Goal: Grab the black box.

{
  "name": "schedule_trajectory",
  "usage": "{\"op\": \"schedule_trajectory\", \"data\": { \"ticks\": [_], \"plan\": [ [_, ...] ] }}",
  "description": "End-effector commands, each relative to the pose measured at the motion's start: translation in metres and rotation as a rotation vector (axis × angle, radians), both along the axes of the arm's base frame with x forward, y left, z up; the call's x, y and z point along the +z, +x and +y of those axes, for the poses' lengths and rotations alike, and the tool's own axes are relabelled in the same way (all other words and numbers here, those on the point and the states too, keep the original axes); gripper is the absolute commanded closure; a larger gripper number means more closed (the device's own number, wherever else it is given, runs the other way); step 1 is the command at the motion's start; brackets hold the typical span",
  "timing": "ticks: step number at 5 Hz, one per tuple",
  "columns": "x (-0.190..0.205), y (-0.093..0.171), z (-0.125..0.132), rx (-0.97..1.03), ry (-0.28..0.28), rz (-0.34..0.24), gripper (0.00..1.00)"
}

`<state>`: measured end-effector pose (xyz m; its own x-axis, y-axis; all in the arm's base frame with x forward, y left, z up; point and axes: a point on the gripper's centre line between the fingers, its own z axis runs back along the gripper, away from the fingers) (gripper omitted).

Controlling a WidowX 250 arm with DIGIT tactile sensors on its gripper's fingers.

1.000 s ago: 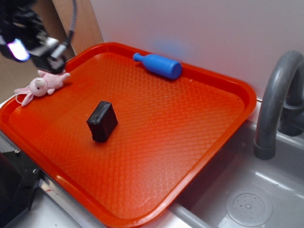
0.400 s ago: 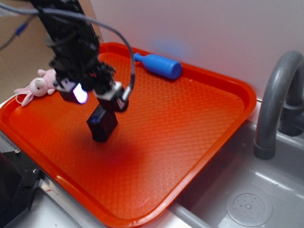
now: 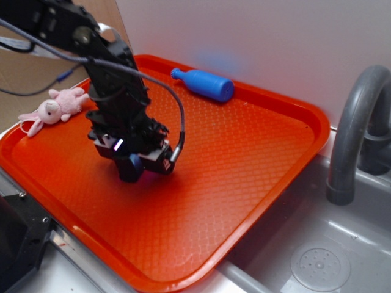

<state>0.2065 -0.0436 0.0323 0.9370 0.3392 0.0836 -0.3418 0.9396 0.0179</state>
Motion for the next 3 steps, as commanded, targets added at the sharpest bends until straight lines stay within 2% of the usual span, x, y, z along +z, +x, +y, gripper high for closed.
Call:
{"op": "schedule_trajectory", "data": {
  "ticks": [1, 2, 3],
  "plan": [
    [0.071, -0.006, 0.016, -0.133, -0.008, -0.079, 1.00],
    [0.121, -0.020, 0.043, -0.225, -0.025, -0.152, 1.00],
    [0.172, -0.023, 0.065, -0.245, -0.003, -0.129, 1.00]
  ]
}}
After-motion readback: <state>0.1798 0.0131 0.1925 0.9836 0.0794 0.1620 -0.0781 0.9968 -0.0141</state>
